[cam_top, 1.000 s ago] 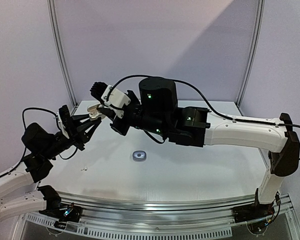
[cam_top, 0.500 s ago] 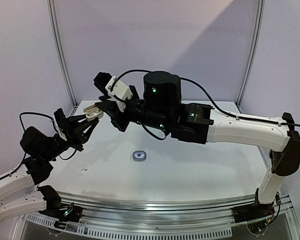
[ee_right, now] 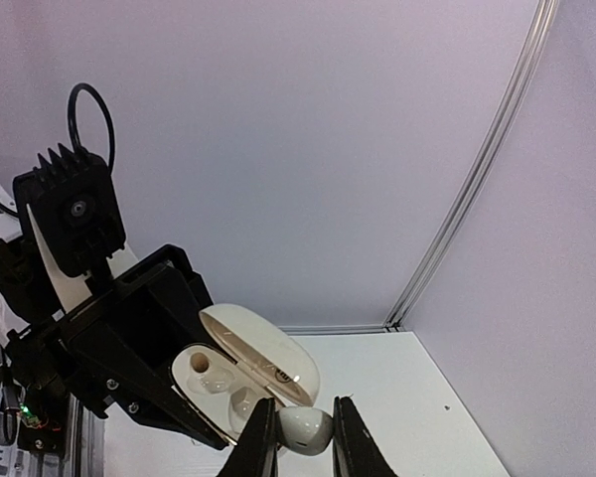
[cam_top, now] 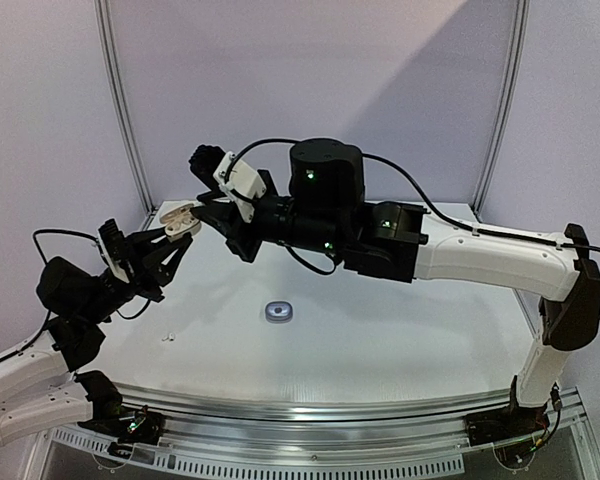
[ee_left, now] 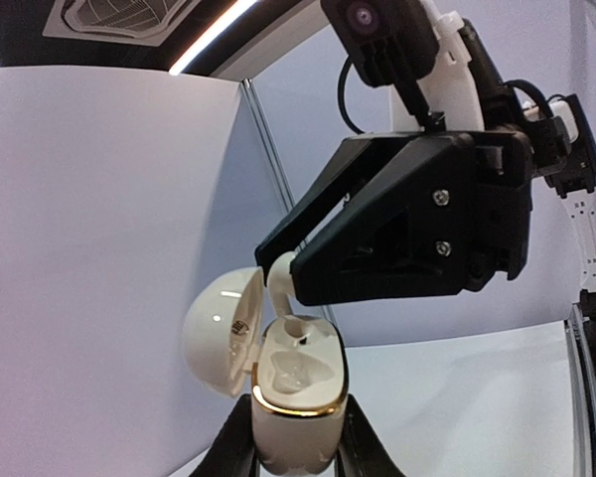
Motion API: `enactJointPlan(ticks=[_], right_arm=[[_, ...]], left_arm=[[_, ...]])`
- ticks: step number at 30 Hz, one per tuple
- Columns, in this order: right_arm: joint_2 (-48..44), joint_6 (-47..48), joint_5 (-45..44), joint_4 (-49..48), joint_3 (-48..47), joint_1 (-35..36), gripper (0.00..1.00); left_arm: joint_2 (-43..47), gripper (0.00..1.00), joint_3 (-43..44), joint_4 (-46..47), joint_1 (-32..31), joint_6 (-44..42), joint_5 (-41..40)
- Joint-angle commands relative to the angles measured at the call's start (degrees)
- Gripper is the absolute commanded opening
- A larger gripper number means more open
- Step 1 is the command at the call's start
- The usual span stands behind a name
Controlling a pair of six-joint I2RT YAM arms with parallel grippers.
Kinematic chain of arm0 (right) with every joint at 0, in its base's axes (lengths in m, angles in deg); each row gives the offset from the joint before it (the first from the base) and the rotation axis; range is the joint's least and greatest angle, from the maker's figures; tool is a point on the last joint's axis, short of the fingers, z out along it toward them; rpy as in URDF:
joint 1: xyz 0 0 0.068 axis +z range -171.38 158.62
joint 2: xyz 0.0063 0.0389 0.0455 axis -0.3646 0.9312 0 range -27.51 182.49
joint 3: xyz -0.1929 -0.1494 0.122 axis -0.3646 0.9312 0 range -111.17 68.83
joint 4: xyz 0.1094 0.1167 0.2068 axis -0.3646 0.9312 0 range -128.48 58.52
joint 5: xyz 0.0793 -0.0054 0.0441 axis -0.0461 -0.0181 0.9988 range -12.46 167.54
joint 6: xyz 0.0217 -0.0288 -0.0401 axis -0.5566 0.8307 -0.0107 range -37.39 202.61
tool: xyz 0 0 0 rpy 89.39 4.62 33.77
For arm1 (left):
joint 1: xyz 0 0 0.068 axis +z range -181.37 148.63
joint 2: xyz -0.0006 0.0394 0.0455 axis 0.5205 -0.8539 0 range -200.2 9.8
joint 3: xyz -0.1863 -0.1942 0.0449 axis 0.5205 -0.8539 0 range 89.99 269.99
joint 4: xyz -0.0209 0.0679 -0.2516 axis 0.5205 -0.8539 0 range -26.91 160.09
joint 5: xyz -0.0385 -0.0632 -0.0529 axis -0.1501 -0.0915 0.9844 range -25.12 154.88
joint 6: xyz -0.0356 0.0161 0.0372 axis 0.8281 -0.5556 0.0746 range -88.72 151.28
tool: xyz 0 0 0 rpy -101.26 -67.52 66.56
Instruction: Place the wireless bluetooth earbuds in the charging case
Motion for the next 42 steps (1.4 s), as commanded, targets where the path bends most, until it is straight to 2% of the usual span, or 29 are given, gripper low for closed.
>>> enactJointPlan(ticks=[1, 5, 14, 23, 42], right_arm=[[-2.5, 2.4, -3.1, 0.3, -1.1, 1.7, 0.06], [-3.7, 1.9, -3.7, 0.2, -0.3, 1.8, 0.06], [-2.3, -1.2, 3.4, 1.6, -1.9, 1.8, 0.06], [-0.6, 2.7, 1.3, 2.2, -0.6, 1.8, 0.04], [1.2, 3.2, -0.7, 2.3, -0.9, 1.0, 0.04]], left_arm=[[-0.6, 0.0, -1.6, 1.1, -0.8, -1.1, 0.3], [-1.1, 0.0, -2.8, 3.8, -0.8, -2.5, 0.7], [-2.1, 0.0, -3.6, 6.6, -0.7, -0.5, 1.3], [-2.3, 0.0, -3.3, 6.4, -0.7, 0.8, 1.4], [-2.3, 0.0, -2.8, 5.9, -0.7, 0.3, 1.2]])
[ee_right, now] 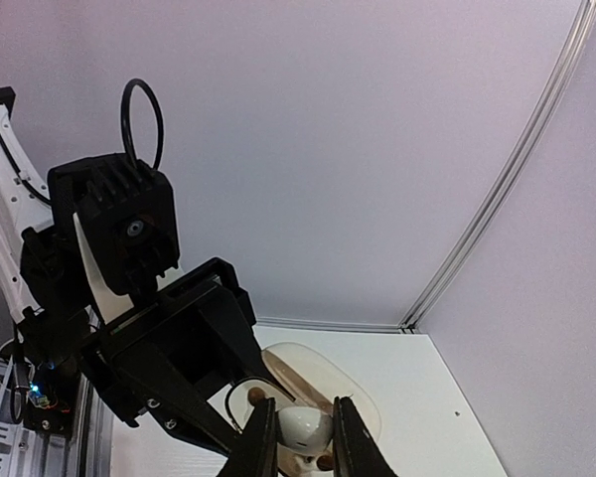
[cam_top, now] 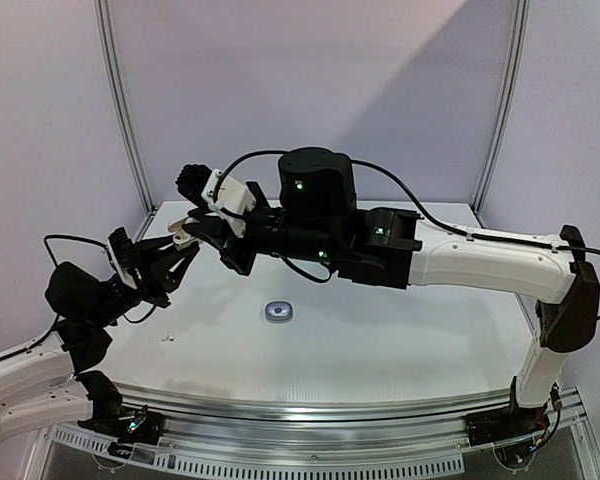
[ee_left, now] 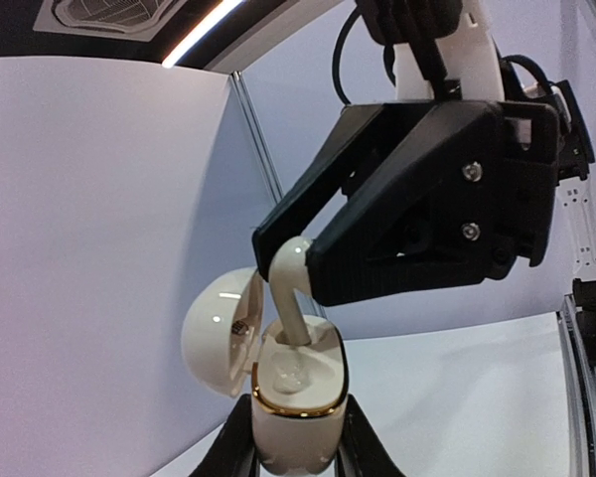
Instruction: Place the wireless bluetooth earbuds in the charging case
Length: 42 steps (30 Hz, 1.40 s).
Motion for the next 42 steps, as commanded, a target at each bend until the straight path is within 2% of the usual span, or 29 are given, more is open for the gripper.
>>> enactJointPlan(ticks=[1, 15, 19, 42], right_arm=[[0.1, 0.3, -2.2, 0.6, -0.4, -0.2, 0.04], [-1.8, 1.3, -4.2, 0.6, 0.9, -0.2, 0.03], [-2.4, 1.4, -4.4, -2.0, 1.1, -0.2, 0.03], [-1.5, 3.0, -7.9, 2.4, 2.2, -0.1, 0.03]], left_arm=[[0.2, 0.0, 0.1, 0.8, -0.7, 0.1, -0.2], [-0.1, 0.0, 0.4, 0.5, -0.7, -0.1, -0.1], [0.0, 0.0, 0.5, 0.1, -0.7, 0.1, -0.2], [0.0, 0.0, 0.3, 1.1, -0.7, 0.2, -1.2]])
